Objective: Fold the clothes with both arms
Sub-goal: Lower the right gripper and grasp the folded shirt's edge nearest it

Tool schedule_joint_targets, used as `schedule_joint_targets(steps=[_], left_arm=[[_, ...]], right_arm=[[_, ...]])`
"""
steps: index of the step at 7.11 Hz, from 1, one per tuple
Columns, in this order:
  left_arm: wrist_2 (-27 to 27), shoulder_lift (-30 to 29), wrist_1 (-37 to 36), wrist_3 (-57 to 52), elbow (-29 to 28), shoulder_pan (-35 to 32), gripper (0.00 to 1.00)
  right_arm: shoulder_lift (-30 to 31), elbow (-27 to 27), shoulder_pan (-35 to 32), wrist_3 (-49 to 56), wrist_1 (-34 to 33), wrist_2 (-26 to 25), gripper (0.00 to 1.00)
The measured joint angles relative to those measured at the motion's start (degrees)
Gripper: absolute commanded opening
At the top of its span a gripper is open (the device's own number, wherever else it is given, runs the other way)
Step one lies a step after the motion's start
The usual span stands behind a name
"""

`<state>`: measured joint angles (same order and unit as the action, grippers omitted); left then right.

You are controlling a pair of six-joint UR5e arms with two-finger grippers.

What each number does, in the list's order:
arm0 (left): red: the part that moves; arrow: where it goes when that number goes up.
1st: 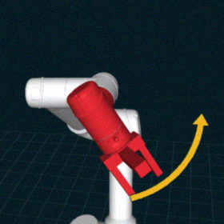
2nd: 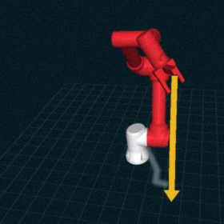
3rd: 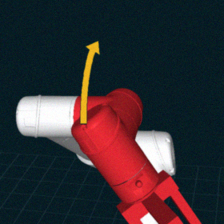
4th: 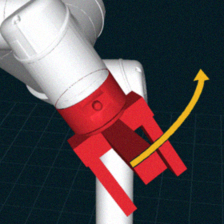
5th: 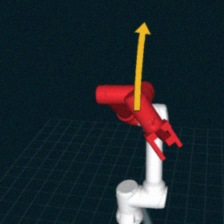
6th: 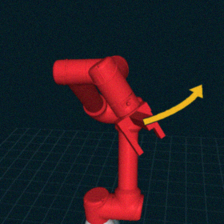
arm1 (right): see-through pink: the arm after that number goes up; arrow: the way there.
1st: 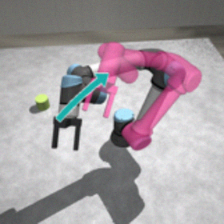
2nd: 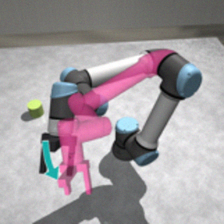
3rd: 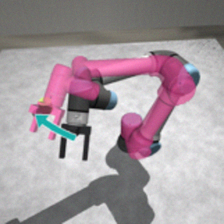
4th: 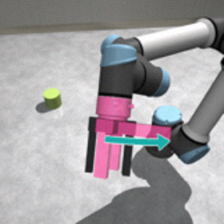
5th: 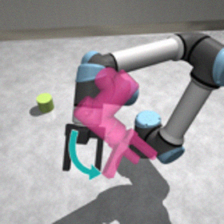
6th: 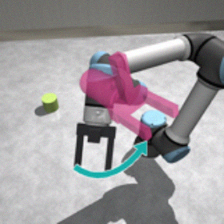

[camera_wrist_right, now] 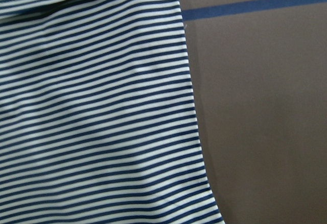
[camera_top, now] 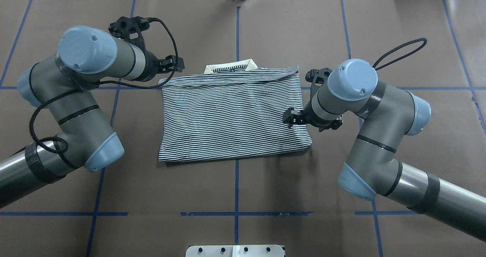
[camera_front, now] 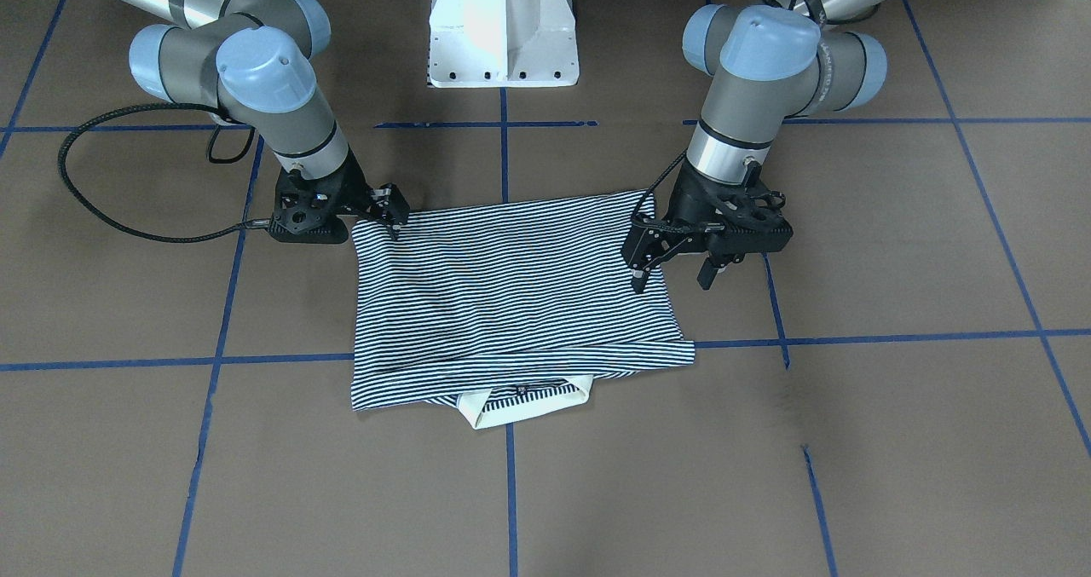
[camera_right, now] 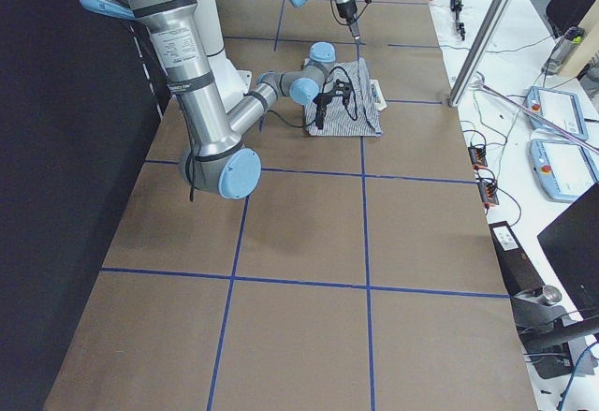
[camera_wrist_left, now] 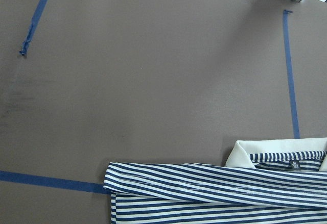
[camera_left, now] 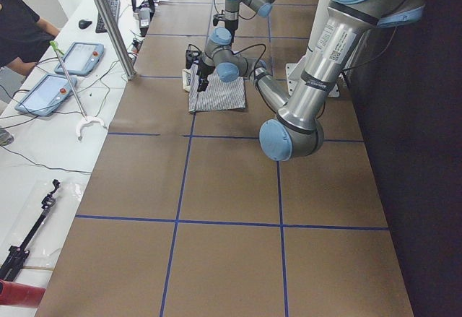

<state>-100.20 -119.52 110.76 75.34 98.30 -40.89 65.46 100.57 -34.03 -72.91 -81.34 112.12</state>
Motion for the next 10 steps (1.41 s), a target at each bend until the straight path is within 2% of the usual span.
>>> schedule_joint_targets(steps=[3,4,6,8,10], left_arm=[[0.00,-0.15,-0.02,0.99,0.98,0.57,1.00],[0.00,-0.15,-0.02,1.02,1.20,0.60,1.00],[0.00,0.00,-0.02,1.02,1.49,0.63,1.00],[0.06,0.22,0.00,0.82,1.38,0.64,1.00],[0.08,0.26,0.12,0.68,0.99,0.64,1.00]], right_arm=[[0.40,-2.27,2.27,-0.03,-0.15,-1.21,1.00],[0.40,-3.01,2.74,0.11,-0.06,-1.35,0.94],[-0.02,-3.54,3.13,0.22,0.03,-1.26,0.53],[-0.33,-3.38,3.18,0.07,0.04,-0.85,0.00],[-0.39,-3.03,3.24,0.03,0.04,-0.64,0.00]])
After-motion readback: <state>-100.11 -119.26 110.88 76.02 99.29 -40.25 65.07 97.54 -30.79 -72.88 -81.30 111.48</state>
